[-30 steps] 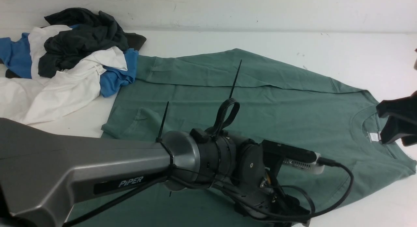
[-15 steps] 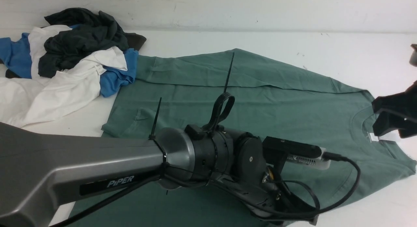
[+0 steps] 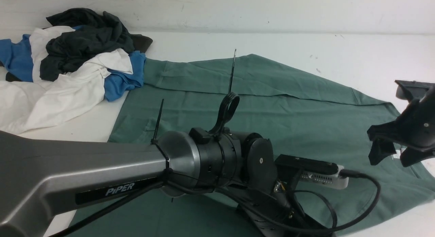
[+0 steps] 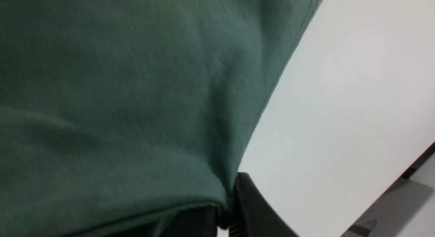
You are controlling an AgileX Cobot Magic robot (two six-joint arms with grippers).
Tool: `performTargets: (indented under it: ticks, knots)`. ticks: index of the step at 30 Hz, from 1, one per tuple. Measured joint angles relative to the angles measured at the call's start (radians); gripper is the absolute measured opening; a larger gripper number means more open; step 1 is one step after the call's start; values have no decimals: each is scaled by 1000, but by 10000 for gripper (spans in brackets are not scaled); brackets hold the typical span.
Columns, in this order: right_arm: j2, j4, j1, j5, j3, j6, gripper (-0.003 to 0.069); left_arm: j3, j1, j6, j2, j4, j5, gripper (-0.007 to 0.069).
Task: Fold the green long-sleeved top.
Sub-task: Use the left arm to clamp the cuff farthest from it
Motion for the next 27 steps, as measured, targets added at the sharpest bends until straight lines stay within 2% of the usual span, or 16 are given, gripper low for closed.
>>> performTargets:
  ticks: [7,13,15,17,18,20,21,23,27]
  knots:
    - [91,-2,0,148,-56,-18,512,0,0,1,0,-1,0,16]
    - [126,-8,0,165,-56,-27,503,0,0,8,0,-1,0,16]
    - [128,-7,0,165,-56,-36,471,0,0,9,0,-1,0,16]
    - [128,-4,0,165,-56,-51,354,0,0,10,0,-1,0,16]
    - [128,-4,0,165,-56,-52,329,0,0,10,0,-1,0,16]
    - [128,-4,0,165,-54,-53,138,0,0,11,0,-1,-1,16]
    - [128,-4,0,165,-53,-53,78,0,0,11,0,-1,-1,16]
    - [127,-5,0,165,-48,-53,25,0,0,14,0,-1,-1,16]
    - [86,-20,0,164,-5,-52,0,0,0,17,0,-1,1,16]
